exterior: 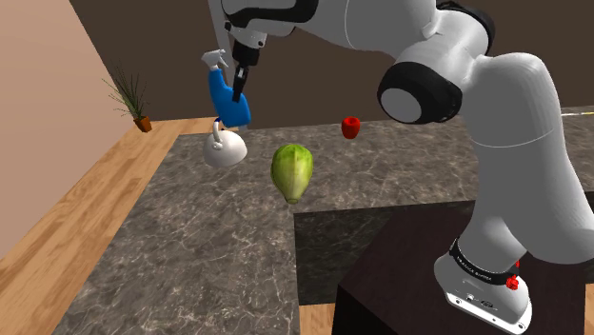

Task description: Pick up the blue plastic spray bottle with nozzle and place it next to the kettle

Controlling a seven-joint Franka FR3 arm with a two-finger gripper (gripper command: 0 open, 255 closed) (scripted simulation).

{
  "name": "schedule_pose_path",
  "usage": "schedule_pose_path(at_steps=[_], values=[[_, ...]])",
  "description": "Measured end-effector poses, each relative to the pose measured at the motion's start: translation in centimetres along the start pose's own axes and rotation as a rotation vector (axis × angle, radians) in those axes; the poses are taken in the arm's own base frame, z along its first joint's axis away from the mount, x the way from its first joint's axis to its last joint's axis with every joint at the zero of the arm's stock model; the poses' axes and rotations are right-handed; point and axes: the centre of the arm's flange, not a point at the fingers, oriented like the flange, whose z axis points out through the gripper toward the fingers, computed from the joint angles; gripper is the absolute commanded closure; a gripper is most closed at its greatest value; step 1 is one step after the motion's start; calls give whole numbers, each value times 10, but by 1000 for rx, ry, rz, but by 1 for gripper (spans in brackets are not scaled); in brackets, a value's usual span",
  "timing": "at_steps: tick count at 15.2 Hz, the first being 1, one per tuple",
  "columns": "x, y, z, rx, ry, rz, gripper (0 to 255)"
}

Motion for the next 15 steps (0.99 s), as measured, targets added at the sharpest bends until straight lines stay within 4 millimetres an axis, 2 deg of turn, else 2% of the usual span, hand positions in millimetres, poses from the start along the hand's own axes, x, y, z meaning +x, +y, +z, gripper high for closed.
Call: schedule_pose_path(at_steps=[15], values=[[-32,0,72,0,0,0,255]])
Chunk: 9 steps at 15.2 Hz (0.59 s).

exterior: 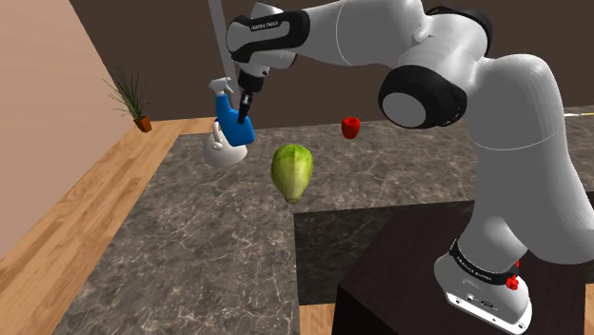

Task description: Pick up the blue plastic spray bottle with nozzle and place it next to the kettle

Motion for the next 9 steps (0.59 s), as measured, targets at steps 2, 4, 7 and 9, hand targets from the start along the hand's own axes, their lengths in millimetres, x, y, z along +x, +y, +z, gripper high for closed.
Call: schedule_pose_path(at_steps=[2,4,7,9], values=[[-5,1,8,0,0,0,255],[-8,1,20,0,0,0,255],[-14,1,34,0,0,0,255],[-19,1,44,0,0,0,255]])
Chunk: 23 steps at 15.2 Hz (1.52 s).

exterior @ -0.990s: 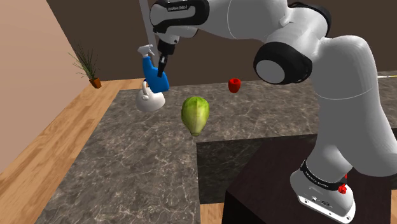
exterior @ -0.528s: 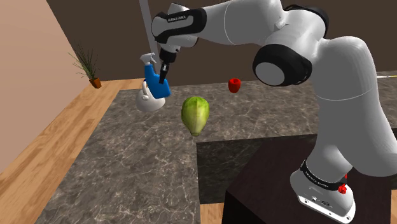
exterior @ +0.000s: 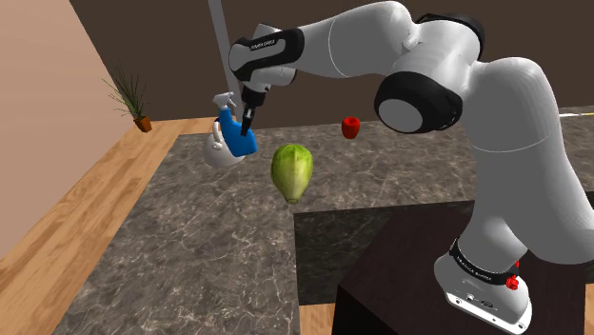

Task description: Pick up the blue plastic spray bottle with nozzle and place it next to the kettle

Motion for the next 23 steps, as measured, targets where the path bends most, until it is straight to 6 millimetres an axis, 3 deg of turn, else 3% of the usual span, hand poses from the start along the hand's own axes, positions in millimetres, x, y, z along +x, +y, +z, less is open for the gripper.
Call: schedule_pose_path(at_steps=[20,23], values=[[-42,0,97,0,0,0,255],[-43,1,101,0,0,0,255]])
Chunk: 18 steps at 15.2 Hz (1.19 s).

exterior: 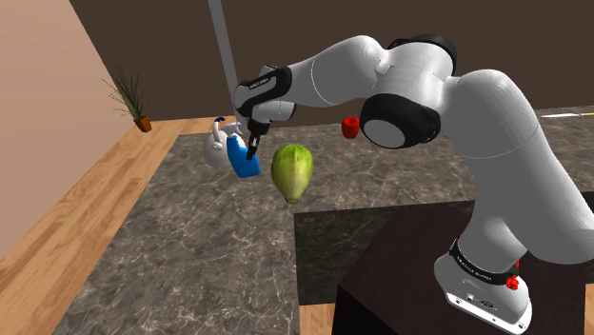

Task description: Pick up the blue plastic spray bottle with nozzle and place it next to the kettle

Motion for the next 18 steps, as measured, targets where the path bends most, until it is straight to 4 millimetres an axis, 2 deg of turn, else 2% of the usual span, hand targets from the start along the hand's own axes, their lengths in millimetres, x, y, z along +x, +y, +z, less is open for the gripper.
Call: schedule_pose_path(at_steps=[3,4,10,15,18], values=[[0,0,0,0,0,0,255],[0,0,0,0,0,0,0],[0,0,0,0,1,0,0],[0,-1,-44,-1,1,0,0],[0,0,-49,-1,1,0,0]])
